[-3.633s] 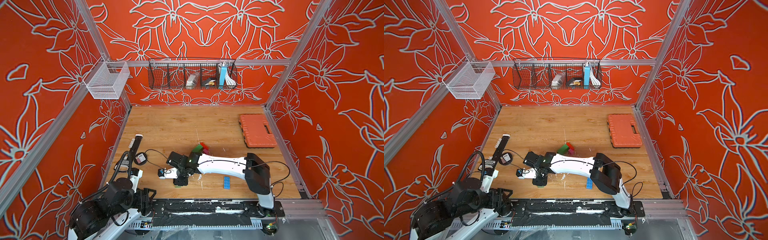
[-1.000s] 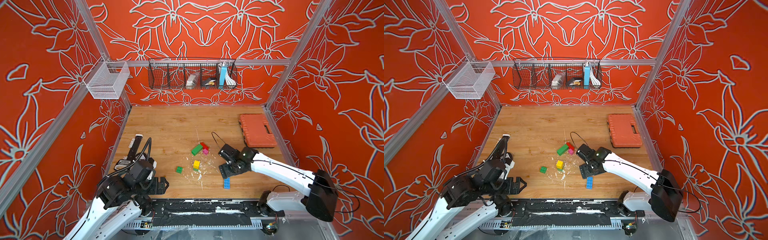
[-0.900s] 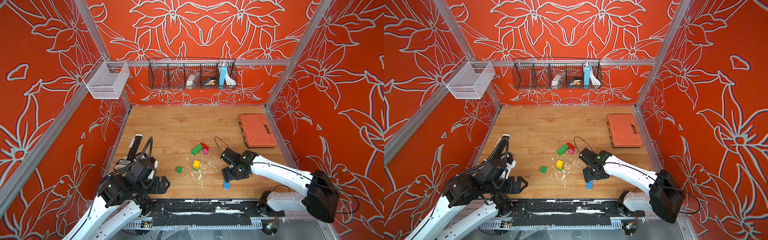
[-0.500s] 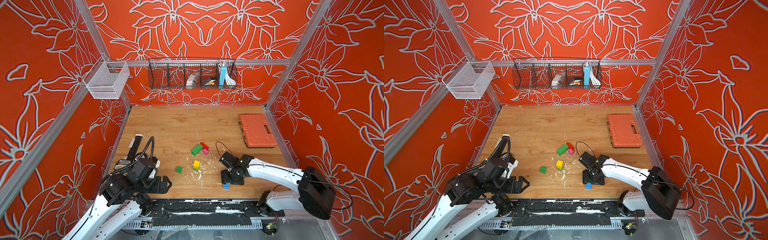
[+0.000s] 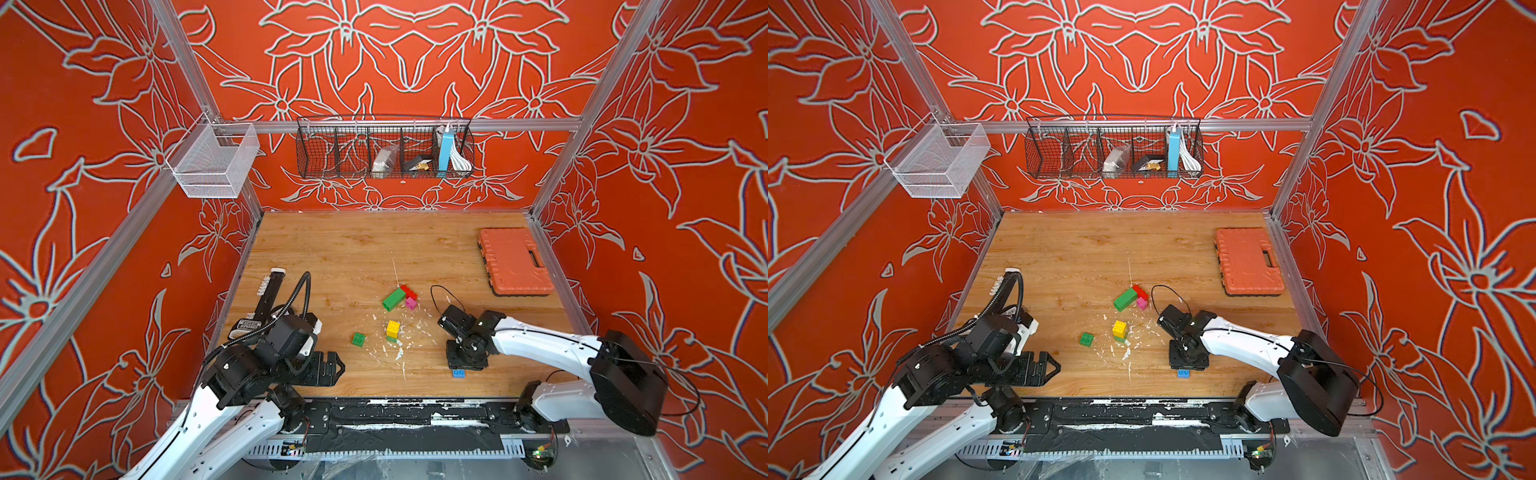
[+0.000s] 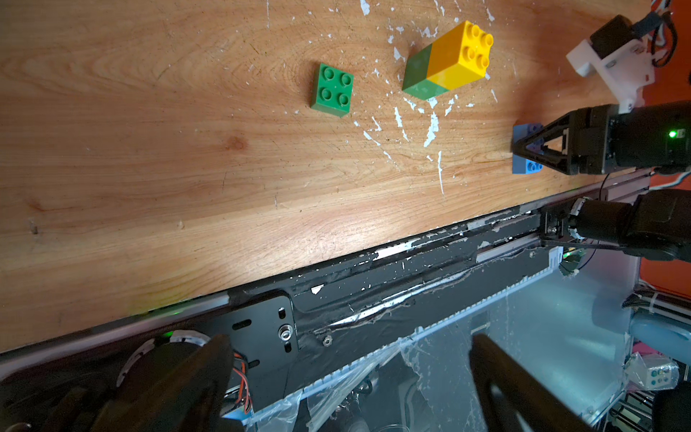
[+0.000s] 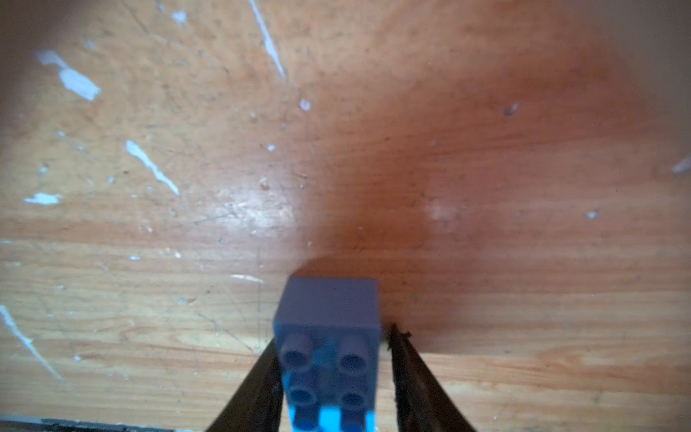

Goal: Assemble the letter r with lego
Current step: Pick up the lego brick from the center of the board.

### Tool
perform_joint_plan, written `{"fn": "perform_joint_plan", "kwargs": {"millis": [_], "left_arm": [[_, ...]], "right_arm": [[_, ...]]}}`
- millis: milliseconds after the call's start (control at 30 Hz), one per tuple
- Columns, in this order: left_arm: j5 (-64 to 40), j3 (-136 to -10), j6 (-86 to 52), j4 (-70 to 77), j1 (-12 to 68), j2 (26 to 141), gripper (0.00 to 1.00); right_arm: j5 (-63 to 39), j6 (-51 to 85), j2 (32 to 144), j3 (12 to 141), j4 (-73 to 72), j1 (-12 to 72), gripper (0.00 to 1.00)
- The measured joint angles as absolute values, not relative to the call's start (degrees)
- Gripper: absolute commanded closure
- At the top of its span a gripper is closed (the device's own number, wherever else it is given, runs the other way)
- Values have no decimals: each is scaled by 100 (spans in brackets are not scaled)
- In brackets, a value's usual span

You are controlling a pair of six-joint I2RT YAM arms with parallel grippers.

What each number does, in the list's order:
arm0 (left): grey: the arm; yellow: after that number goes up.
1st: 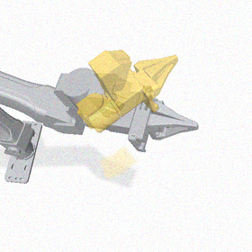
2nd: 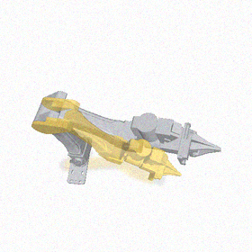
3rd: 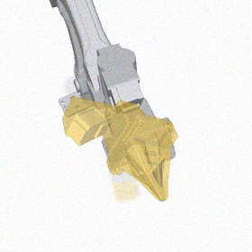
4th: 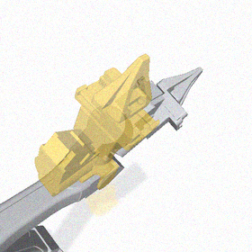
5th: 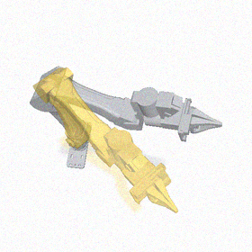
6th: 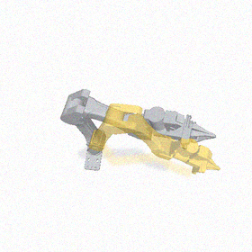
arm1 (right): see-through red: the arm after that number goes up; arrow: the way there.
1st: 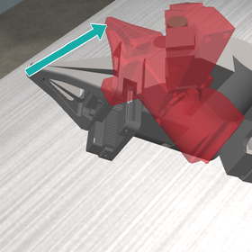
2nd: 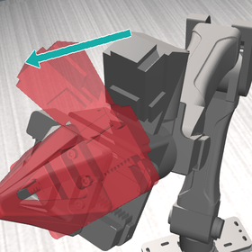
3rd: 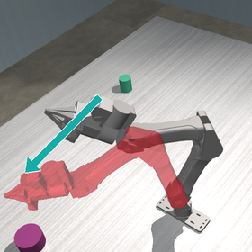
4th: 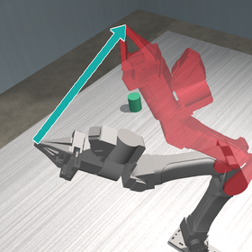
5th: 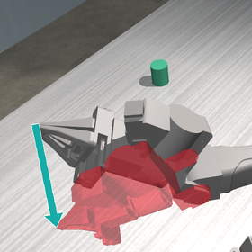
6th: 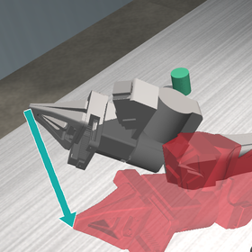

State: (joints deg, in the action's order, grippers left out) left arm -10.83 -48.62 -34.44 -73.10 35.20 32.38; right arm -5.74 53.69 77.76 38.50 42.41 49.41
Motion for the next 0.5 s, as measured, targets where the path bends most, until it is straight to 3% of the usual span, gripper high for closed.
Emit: {"fn": "perform_joint_plan", "kwargs": {"millis": [133, 333, 500], "left_arm": [[-1120, -4862, -3428, -7293, 3520, 3262, 1], [-1133, -4862, -3426, -7288, 3520, 3273, 1], [-1125, -4862, -3430, -7277, 3520, 3144, 1]], "right_arm": [[-541, 5290, 7883, 3942, 4324, 4941, 100], [-272, 4851, 7815, 4241, 4703, 4943, 100], [-45, 3918, 7472, 5859, 5151, 4941, 100]]}}
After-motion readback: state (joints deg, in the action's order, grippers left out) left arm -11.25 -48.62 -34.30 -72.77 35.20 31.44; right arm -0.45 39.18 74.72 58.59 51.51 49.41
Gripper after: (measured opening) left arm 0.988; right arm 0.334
